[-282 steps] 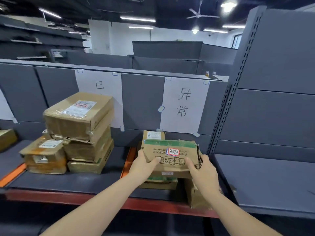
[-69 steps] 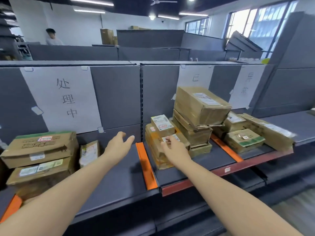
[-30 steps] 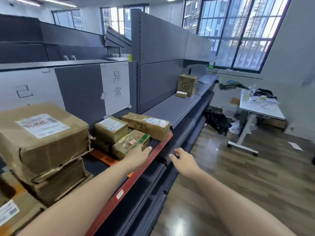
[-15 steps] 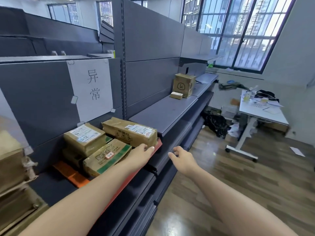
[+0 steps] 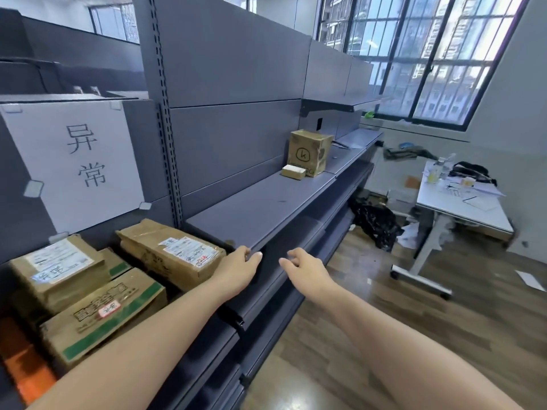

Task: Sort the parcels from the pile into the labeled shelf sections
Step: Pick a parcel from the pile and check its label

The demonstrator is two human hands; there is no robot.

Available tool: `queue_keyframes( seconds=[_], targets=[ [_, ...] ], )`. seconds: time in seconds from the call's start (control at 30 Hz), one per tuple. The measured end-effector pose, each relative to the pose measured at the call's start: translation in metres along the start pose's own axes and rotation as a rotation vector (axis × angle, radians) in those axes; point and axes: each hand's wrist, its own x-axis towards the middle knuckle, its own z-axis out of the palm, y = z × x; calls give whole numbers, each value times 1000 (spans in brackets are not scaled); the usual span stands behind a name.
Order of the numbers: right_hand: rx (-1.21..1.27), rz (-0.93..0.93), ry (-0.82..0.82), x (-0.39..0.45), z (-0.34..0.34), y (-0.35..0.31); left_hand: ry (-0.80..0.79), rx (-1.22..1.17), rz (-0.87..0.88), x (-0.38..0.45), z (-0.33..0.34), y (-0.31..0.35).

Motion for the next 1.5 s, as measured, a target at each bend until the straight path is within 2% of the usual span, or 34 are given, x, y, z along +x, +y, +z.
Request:
queue_keyframes(
  seconds=[0.3,0.67,1.1,1.5],
  targets=[
    [11,25,-16,86,-23,14,21,-34,-10,85,15,26],
    [9,39,60,208,-40,2,-67,-5,30,227,3,55],
    [-15,71,43,313,-64,20,-137,7,-5,322,26,70],
    [-33,-14,-14,438,-142,62,-64,-23,-50,432,81,137]
  ],
)
